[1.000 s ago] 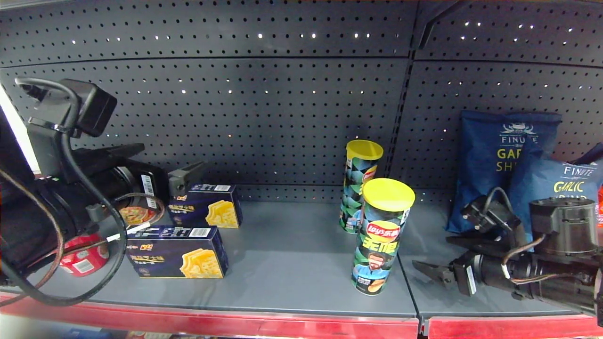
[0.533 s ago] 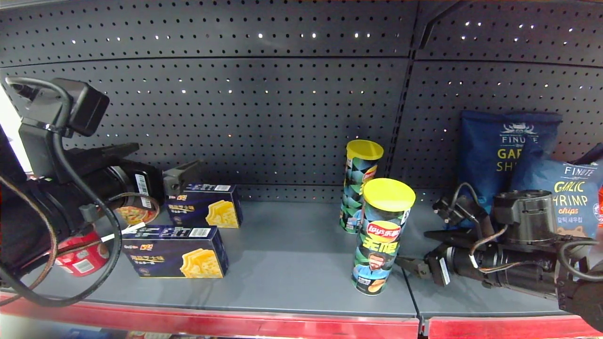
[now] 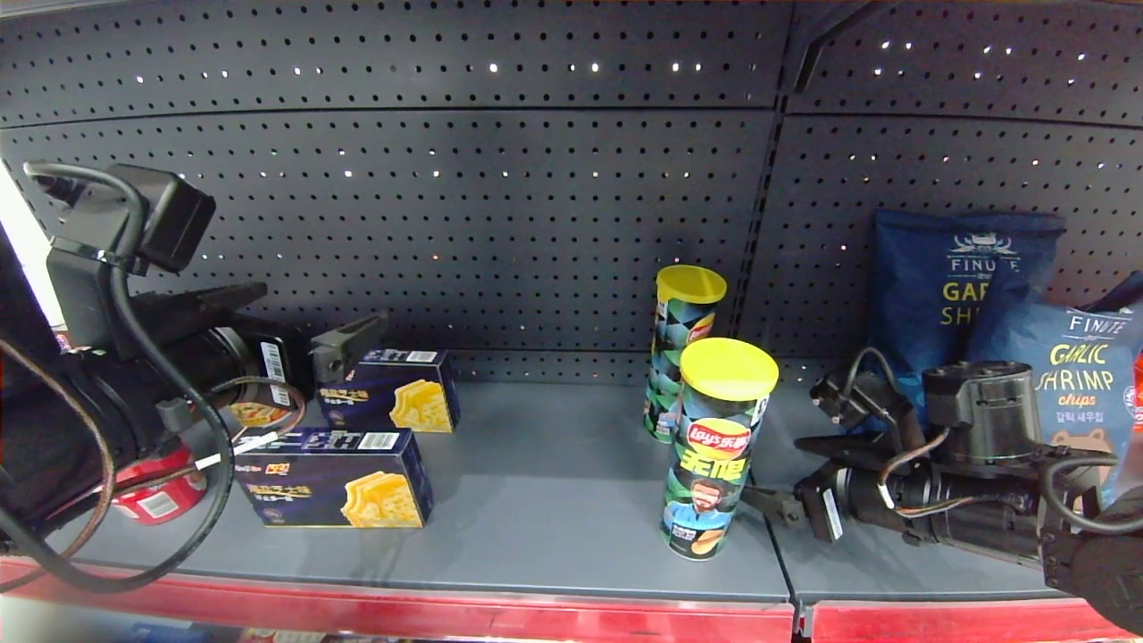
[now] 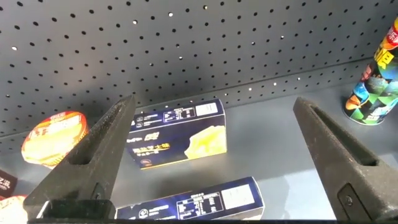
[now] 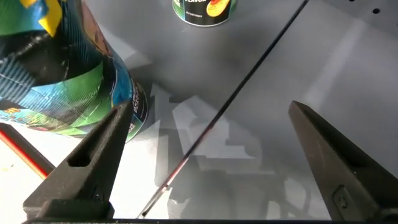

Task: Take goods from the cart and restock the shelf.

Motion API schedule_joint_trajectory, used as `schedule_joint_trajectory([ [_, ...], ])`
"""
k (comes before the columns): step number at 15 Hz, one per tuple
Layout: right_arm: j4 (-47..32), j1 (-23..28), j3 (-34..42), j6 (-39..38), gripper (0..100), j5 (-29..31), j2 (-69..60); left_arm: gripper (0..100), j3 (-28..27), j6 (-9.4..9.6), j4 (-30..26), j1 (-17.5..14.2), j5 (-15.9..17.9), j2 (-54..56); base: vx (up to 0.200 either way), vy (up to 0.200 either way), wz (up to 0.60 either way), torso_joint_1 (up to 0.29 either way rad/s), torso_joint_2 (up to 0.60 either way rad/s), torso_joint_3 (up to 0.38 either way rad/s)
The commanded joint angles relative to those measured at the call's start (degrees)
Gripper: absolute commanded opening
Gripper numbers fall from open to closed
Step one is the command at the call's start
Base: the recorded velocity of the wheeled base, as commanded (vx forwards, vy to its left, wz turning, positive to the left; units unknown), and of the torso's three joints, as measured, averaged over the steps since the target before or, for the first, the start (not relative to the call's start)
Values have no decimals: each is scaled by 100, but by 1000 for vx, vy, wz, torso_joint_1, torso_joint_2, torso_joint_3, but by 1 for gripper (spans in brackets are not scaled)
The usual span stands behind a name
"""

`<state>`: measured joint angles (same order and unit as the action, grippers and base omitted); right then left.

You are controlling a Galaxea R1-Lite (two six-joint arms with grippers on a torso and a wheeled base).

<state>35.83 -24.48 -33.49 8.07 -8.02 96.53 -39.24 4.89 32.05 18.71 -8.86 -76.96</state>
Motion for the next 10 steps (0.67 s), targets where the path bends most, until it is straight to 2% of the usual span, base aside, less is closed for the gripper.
schedule_joint_trajectory([
  [1, 3, -31, -9, 2, 100, 2, 24, 100, 4, -5, 3, 1, -1, -30, 0, 0, 0, 0, 0, 0],
  [5, 3, 136, 53, 2, 100, 11, -134, 100, 75, -5, 12, -8, -1, -3, 0, 0, 0, 0, 0, 0],
  [8, -6, 198, 202, -16, 100, 64, -899, 100, 259, 3, 21, -17, -1, 269, 0, 0, 0, 0, 0, 0],
  [10, -14, 224, 404, -34, 100, 257, -1637, 100, 637, 3, 12, -43, -1, 788, 0, 0, 0, 0, 0, 0],
])
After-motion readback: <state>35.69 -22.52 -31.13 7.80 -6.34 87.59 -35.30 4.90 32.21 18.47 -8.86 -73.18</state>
